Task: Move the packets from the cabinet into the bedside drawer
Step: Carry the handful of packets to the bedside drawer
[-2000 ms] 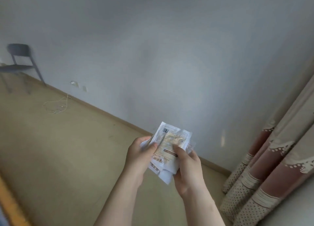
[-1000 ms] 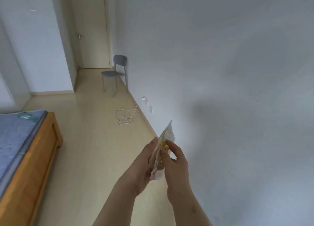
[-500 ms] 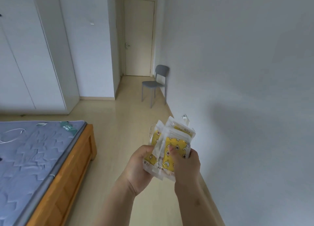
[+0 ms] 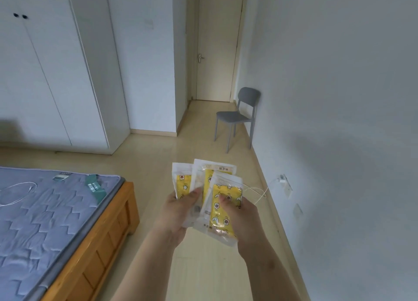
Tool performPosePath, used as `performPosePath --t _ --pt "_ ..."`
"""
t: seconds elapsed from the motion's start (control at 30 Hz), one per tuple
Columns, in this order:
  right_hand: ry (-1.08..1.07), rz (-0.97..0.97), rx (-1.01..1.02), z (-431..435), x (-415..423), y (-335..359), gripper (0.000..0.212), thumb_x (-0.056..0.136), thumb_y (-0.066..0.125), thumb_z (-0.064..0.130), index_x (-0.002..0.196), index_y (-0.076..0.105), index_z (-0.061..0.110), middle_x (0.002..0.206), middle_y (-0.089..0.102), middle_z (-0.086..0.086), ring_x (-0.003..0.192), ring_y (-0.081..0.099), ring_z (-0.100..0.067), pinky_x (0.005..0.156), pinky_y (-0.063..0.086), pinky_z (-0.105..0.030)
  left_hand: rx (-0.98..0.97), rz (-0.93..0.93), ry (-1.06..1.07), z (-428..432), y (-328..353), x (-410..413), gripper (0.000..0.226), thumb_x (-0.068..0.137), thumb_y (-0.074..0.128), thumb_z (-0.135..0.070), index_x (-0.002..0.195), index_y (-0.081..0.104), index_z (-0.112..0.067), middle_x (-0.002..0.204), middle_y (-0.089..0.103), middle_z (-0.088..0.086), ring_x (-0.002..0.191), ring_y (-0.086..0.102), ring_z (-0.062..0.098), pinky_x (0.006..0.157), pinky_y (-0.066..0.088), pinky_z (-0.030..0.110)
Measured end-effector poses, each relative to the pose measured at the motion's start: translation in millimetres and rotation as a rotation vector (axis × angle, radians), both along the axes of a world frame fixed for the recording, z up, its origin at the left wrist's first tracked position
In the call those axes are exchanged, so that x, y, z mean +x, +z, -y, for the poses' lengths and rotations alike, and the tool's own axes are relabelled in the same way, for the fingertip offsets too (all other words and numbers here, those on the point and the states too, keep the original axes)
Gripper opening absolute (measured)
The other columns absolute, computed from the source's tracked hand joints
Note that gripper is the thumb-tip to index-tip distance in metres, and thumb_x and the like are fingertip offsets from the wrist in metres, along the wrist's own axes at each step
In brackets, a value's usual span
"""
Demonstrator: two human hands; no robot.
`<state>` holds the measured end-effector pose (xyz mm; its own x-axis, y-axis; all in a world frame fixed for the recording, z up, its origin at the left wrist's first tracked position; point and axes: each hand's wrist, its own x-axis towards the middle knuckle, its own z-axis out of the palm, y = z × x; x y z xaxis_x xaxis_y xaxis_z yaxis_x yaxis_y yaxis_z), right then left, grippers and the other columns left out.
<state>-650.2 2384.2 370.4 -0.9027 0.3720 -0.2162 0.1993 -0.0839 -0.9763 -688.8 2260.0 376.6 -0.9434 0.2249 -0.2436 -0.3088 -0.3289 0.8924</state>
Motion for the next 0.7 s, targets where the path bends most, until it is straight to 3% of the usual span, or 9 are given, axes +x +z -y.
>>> performPosePath --t 0.17,0.33,0.47,0.57,0.7 --pt "-0.038 -0.046 -0.026 -48.4 -121.5 -2.5 0.009 0.090 0.059 0.020 0.087 0.065 0.014 0.082 0.065 -0.008 0.073 0.061 -0.026 0.066 0.056 -0.035 -0.030 -0.079 0.062 -37.2 -5.8 -113.0 0.019 0.092 0.050 0.002 0.103 0.064 -0.005 0.095 0.074 0.013 0.080 0.072 0.029 0.067 0.059 0.043" --pt "0.010 -0.047 -0.050 -88.8 -246.6 9.1 0.009 0.090 0.060 0.023 0.092 0.064 0.016 0.086 0.068 -0.002 0.069 0.064 -0.017 0.052 0.052 -0.021 -0.083 -0.077 0.094 -71.1 4.5 -221.7 0.025 0.092 0.045 0.005 0.108 0.063 -0.001 0.100 0.072 0.017 0.087 0.070 0.033 0.076 0.056 0.044" --pt "0.098 0.034 -0.056 -82.4 -325.2 -3.7 0.011 0.086 0.065 0.022 0.091 0.066 0.011 0.082 0.070 -0.004 0.067 0.065 -0.020 0.056 0.054 -0.025 -0.088 0.014 0.207 -68.2 -4.9 -292.7 0.027 0.090 0.042 0.004 0.106 0.063 -0.002 0.094 0.071 0.018 0.079 0.068 0.033 0.070 0.055 0.040" --pt "0.137 0.056 -0.073 -72.7 -389.5 -8.9 0.007 0.086 0.067 0.019 0.085 0.066 0.012 0.077 0.068 -0.005 0.062 0.064 -0.019 0.056 0.055 -0.026 -0.095 -0.023 0.232 -64.0 -8.9 -350.4 0.018 0.094 0.049 -0.007 0.102 0.065 -0.006 0.092 0.073 0.014 0.079 0.070 0.032 0.069 0.057 0.040" --pt "0.181 0.066 -0.084 -59.6 -481.6 -17.6 0.006 0.086 0.066 0.019 0.085 0.063 0.015 0.078 0.066 -0.004 0.061 0.061 -0.015 0.048 0.051 -0.020 -0.164 -0.071 0.228 -54.7 -20.4 -435.2 0.015 0.087 0.062 -0.004 0.100 0.068 -0.001 0.096 0.072 0.020 0.084 0.070 0.035 0.073 0.058 0.044"
